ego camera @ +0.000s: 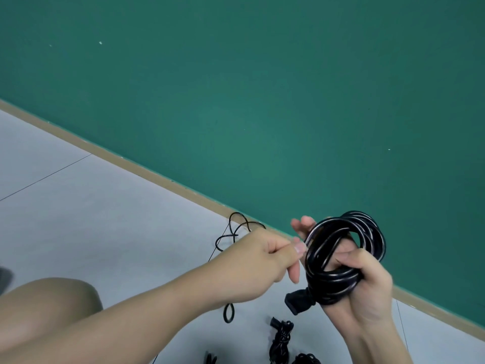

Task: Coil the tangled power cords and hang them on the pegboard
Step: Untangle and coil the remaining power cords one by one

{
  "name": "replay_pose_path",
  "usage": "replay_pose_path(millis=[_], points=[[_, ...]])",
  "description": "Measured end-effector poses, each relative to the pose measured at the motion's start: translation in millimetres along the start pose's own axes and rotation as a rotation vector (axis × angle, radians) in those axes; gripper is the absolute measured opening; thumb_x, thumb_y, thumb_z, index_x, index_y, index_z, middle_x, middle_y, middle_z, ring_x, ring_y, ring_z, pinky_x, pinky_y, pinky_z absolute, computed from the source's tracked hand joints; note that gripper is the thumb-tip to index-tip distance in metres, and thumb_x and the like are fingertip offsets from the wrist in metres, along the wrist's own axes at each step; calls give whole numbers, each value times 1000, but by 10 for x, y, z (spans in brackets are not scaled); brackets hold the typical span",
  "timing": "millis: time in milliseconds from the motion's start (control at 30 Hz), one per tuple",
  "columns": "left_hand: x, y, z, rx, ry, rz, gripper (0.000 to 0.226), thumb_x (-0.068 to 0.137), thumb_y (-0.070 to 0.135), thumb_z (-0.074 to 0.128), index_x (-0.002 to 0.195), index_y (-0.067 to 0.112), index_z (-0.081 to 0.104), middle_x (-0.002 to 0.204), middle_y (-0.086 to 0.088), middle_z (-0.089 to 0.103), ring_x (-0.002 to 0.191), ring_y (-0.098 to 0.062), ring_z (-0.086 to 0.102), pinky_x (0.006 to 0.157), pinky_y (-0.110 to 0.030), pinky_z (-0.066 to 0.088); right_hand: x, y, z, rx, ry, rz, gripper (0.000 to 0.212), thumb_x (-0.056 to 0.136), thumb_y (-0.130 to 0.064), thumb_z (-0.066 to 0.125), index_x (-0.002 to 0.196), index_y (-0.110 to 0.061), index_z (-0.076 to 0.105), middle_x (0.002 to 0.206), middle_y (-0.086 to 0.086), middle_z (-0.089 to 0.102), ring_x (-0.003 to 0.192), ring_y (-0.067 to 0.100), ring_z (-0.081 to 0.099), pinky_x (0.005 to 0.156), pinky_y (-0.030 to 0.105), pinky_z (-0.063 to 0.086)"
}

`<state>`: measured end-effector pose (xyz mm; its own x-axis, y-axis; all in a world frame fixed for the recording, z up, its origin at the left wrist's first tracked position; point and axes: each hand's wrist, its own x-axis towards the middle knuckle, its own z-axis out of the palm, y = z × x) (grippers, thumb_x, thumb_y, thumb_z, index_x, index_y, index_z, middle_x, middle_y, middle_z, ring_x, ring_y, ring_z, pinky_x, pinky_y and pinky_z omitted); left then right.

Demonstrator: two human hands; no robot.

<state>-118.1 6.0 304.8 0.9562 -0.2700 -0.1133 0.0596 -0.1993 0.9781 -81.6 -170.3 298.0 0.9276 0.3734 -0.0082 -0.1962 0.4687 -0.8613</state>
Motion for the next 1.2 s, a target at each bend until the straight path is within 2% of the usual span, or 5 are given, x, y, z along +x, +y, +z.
replay_pose_path(millis=[200, 333, 533, 900, 1200], points=[[60, 36, 53, 69, -18, -87, 54, 107, 43, 49, 62, 16, 61, 41, 9, 37, 35, -5, 31, 39, -16, 28, 12, 8, -19, 337, -111, 27, 43, 60, -15, 72, 99, -8, 55, 91, 9, 58, 91, 27, 65, 94, 41, 55], [78, 74, 108, 158, 2, -35, 49, 105, 42, 53, 71, 12, 71, 59, -8, 41, 36, -9, 26, 37, -18, 25, 77, -134, -55, 456, 72, -25, 33, 65, -15, 57, 94, -15, 40, 85, -1, 43, 70, 11, 40, 73, 21, 44], [63, 70, 99, 235, -60, -43, 40, 105, 45, 52, 83, 19, 74, 58, 1, 40, 49, -15, 31, 52, -29, 26, 84, -338, -238, 380, 320, -87, 13, 91, -20, 49, 88, -16, 37, 84, 3, 45, 68, 16, 40, 64, 25, 44], [-6, 69, -10, 137, 31, 130, 26, 103, 34, 58, 84, 22, 71, 60, 2, 43, 50, -15, 30, 54, -31, 26, -20, -310, -291, -628, 459, -273, 30, 94, -23, 70, 66, -16, 61, 63, 9, 59, 54, 26, 47, 49, 37, 37], [-10, 195, -173, 206, -1, 308, 28, 104, 31, 59, 79, 21, 69, 57, 10, 46, 54, -11, 37, 52, -32, 33, -101, -205, -4, -972, -56, -86, 34, 64, -46, 80, 67, -20, 59, 60, 1, 58, 54, 18, 56, 50, 34, 46]])
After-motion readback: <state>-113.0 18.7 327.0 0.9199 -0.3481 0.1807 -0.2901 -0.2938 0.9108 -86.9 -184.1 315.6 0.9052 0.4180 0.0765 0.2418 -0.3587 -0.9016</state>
